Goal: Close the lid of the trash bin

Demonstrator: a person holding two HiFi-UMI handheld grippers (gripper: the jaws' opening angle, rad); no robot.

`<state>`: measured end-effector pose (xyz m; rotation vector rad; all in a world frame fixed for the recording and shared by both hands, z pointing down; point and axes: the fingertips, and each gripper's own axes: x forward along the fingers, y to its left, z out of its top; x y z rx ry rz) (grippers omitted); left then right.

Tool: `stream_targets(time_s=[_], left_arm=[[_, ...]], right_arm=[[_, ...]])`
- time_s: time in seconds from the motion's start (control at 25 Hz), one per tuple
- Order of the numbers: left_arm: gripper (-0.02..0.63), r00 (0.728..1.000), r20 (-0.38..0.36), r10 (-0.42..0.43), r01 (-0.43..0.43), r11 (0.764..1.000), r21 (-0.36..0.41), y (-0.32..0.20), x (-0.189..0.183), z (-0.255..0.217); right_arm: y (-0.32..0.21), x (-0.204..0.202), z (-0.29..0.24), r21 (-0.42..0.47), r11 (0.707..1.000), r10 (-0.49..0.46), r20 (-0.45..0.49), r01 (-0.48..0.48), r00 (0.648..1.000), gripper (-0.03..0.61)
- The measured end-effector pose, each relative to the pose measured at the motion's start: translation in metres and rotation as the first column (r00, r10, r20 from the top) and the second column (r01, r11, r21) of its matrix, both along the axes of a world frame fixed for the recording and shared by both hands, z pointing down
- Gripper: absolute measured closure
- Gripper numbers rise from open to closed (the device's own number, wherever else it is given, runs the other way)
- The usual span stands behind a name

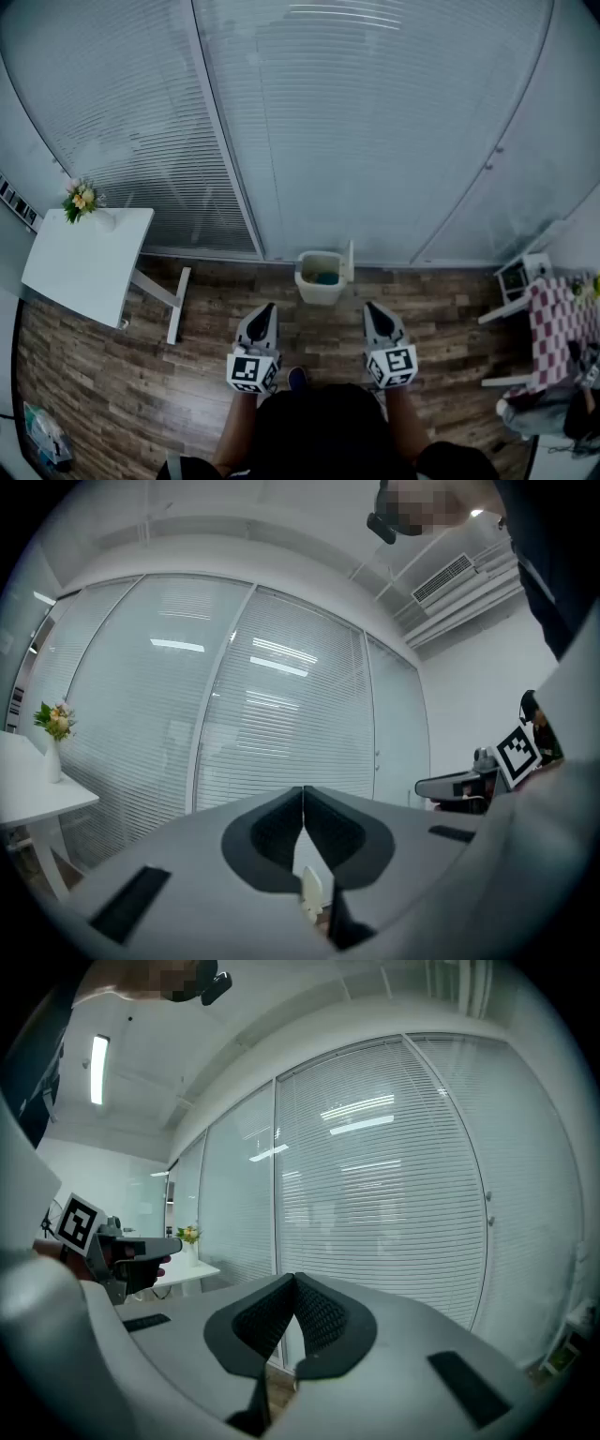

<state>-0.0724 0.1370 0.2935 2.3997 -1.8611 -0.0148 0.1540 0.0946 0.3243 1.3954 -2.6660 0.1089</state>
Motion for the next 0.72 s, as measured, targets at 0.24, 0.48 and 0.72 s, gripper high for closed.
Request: stream_targets(time_s=[0.24, 0.48, 0.72], left_arm=[[0.606, 0.999, 0.017, 0.039, -0.039, 0.999, -0.003, -0.001, 0.002, 0.008], [0.606, 0.999, 0.011, 0.044, -0.044, 0.999, 0.005, -0.01, -0.003, 0.007], [0.606, 0.999, 0.01, 0.049, -0.048, 0.999, -0.006, -0.018, -0.011, 0.012]], right_arm=[[-0.002, 0.001, 0.001, 0.003, 1.0, 0.002, -0.003, -0.002, 1.0, 0.575], [-0.009, -0.001, -0.003, 0.011, 1.0, 0.012, 0.008, -0.012, 1.0, 0.575], [-0.014, -0.007, 0.001, 0.003, 1.0, 0.018, -0.009, -0.018, 1.0, 0.575]])
